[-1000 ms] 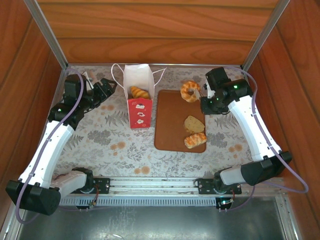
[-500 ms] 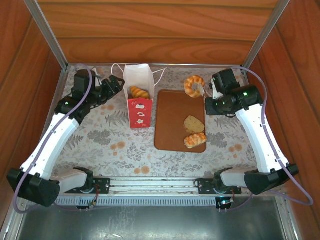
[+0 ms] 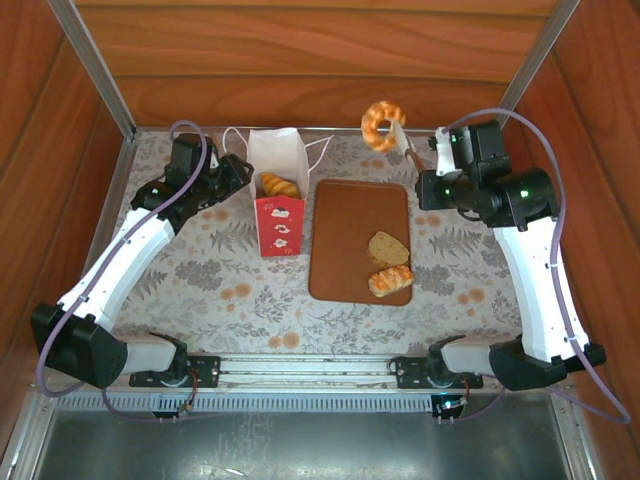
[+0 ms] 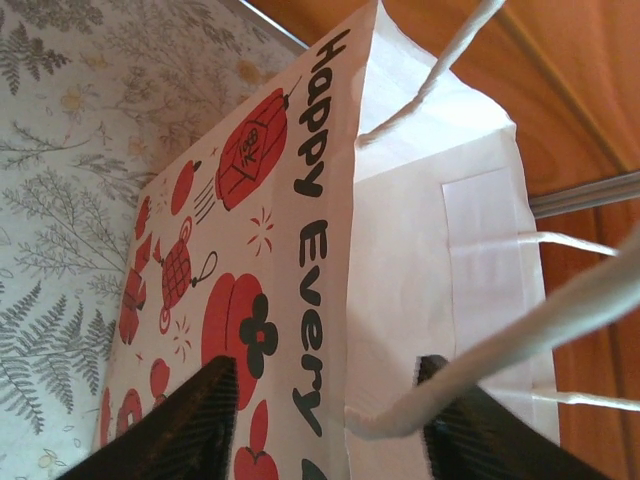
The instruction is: Place the fake bread into the paper bag
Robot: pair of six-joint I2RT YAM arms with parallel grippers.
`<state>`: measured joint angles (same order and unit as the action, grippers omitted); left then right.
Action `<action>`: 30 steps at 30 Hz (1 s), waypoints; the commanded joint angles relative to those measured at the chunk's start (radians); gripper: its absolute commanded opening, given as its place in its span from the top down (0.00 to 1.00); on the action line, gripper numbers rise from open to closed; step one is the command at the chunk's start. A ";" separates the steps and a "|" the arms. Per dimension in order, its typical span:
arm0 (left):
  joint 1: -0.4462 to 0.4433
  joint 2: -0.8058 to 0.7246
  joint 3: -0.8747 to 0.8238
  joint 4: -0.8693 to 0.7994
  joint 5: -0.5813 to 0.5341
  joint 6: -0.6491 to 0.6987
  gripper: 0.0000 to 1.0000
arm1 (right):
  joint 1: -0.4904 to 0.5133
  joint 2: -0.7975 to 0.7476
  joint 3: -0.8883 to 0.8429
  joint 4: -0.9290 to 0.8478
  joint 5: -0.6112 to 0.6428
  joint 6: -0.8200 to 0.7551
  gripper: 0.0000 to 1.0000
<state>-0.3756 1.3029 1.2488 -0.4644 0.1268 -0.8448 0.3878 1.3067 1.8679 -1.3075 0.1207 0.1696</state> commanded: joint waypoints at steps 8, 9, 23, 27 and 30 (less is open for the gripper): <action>-0.008 0.003 -0.016 0.018 -0.026 0.003 0.64 | 0.213 0.158 0.325 0.012 0.029 -0.047 0.89; -0.008 0.001 -0.019 0.021 -0.029 0.001 0.66 | 0.239 0.181 0.355 0.005 0.044 -0.044 0.89; -0.008 -0.029 -0.050 0.042 -0.034 -0.012 0.91 | 0.488 0.444 0.489 -0.104 0.282 -0.150 0.89; -0.008 -0.029 -0.054 0.051 -0.029 -0.021 0.93 | 0.528 0.503 0.519 -0.149 0.329 -0.202 0.89; -0.008 -0.028 -0.055 0.055 -0.028 -0.022 0.94 | 0.540 0.527 0.521 -0.178 0.343 -0.222 0.88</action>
<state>-0.3756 1.2949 1.2098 -0.4332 0.1055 -0.8608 0.9131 1.8393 2.3501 -1.4506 0.3988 -0.0071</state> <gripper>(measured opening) 0.065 0.266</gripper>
